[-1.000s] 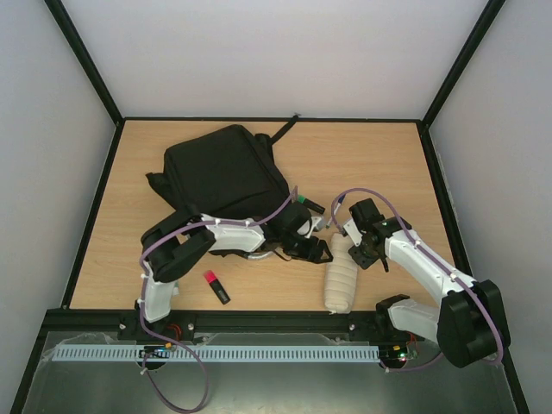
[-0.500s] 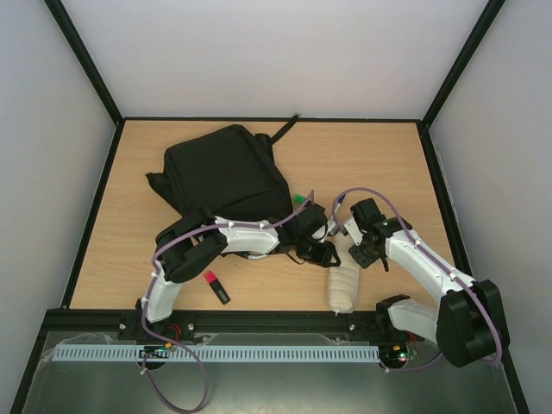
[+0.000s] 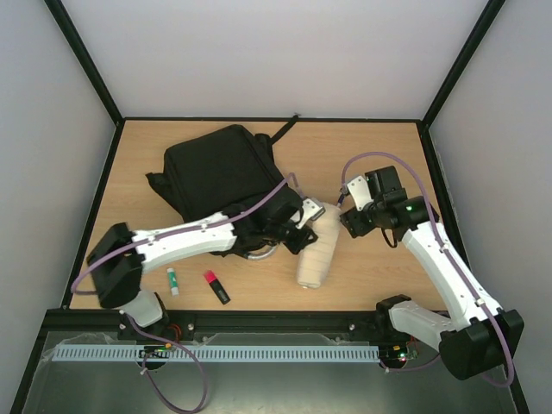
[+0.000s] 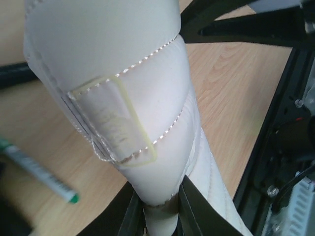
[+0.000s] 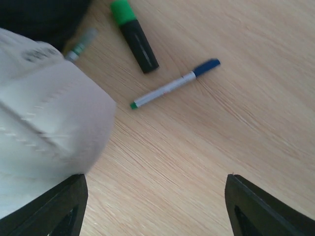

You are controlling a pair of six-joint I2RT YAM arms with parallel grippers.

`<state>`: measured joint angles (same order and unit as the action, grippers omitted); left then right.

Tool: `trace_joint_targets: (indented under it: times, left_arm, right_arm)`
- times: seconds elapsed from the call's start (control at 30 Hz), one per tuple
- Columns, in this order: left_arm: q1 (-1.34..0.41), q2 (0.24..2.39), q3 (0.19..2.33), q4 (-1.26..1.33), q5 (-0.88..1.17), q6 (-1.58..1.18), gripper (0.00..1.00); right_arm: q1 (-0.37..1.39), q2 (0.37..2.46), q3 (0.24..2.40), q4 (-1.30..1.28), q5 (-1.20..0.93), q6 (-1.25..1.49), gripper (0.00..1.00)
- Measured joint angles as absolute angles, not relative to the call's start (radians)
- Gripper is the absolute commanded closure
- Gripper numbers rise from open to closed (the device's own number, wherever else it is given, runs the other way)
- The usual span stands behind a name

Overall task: Pack the student bag
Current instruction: Pick up the stationery from the center of the board, then place the stationery at the center of the board.

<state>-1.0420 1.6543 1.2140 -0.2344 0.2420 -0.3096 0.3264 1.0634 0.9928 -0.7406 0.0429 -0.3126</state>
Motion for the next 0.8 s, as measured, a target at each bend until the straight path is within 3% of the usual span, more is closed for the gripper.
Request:
trace_joint_targets:
  times: [0.3,0.5,0.8]
  left_arm:
    - [-1.044,1.373,1.078,-0.371,0.055,-0.045,0.97]
    - [-1.048,1.251,0.97,-0.395,-0.057,0.05,0.97]
    - [-1.141,1.229,0.936,-0.398,-0.2,0.159,0.97]
  right_arm:
    - [0.326,1.094,1.104,-0.794,-0.25,-0.336,0.08]
    - [0.326,1.146,1.139,-0.831,-0.477,-0.381,0.08]
    - [0.326,1.267,1.176,-0.831,-0.651,-0.368,0.11]
